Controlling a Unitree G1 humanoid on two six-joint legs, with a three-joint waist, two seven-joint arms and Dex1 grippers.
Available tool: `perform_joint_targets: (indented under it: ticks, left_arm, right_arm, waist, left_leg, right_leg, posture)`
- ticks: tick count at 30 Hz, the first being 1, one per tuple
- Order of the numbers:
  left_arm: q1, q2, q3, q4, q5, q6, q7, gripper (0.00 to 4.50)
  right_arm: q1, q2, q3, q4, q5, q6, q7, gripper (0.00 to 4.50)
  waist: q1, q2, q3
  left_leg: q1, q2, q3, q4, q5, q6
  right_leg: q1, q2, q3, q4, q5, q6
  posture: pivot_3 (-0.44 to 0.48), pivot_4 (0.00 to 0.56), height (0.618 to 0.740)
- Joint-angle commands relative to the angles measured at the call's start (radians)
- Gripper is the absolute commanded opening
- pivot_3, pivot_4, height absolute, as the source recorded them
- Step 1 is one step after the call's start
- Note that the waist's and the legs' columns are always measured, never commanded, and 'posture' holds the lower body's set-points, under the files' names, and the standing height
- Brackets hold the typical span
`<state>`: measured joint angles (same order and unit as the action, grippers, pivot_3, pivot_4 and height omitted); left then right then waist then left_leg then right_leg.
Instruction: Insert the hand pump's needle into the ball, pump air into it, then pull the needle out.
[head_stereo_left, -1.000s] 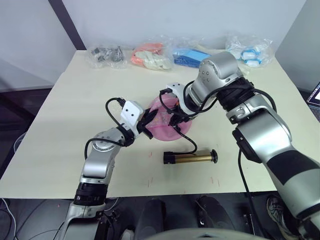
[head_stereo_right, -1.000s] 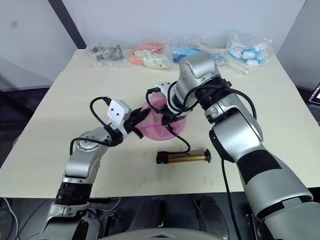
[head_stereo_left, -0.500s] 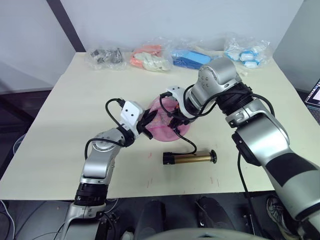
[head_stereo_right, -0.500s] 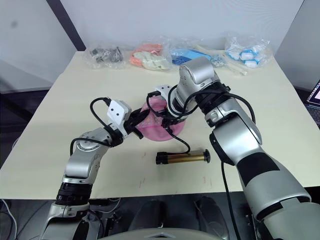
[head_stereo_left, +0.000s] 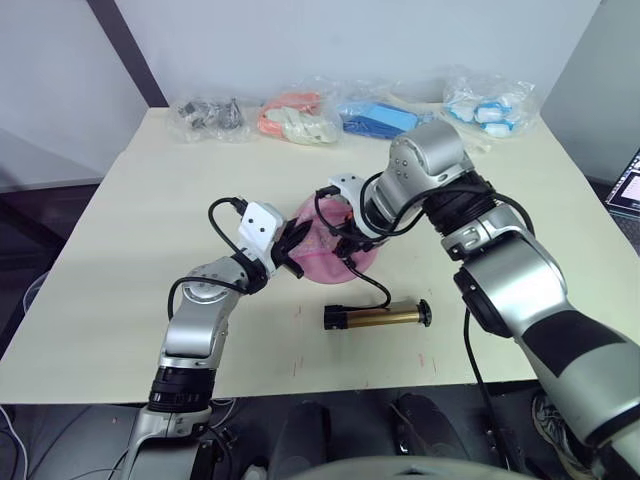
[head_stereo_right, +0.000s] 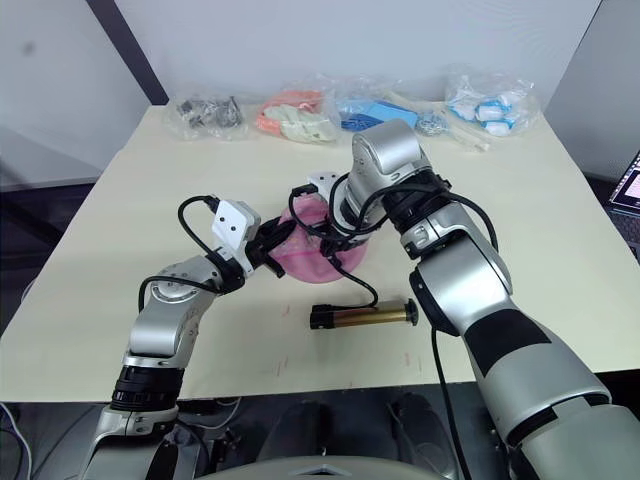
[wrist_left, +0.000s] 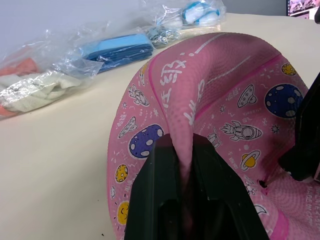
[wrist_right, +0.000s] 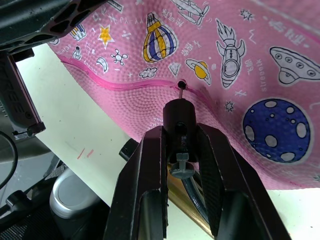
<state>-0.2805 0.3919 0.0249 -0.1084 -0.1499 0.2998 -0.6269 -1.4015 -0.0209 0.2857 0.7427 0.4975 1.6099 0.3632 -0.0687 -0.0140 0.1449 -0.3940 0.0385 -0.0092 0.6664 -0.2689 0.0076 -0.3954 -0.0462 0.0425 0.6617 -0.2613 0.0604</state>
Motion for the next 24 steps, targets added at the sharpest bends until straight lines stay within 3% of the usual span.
perform_joint_targets:
  ticks: [1,12,24]
  left_arm:
    - [0.015,-0.032,-0.106,-0.015,-0.009,0.031,-0.035,0.03]
    - [0.019,-0.038,-0.108,-0.010,-0.007,0.028,-0.035,0.03]
    - [0.046,-0.035,-0.110,-0.032,-0.009,0.031,-0.034,0.03]
  right_arm:
    - [0.033,0.102,-0.034,0.000,0.016,0.005,0.029,0.36]
    - [0.047,0.145,-0.087,0.003,-0.065,0.002,0.041,0.36]
    - [0.078,0.191,-0.123,0.040,-0.137,-0.053,0.038,0.36]
  waist:
    - [-0.001,0.000,0.000]
    - [-0.002,0.000,-0.003]
    - [-0.002,-0.002,-0.014]
  left_leg:
    - [0.000,0.000,0.000,0.000,0.000,0.000]
    - [0.002,0.000,-0.001,-0.001,0.000,0.000]
    - [0.016,0.000,-0.003,-0.015,0.000,0.000]
  right_leg:
    - [0.000,0.000,0.000,0.000,0.000,0.000]
    - [0.000,0.001,0.001,0.000,0.000,-0.001]
    - [0.005,0.005,0.004,-0.002,-0.004,-0.008]
  posture:
    - [0.000,0.150,0.736]
    - [0.000,0.150,0.736]
    - [0.000,0.150,0.736]
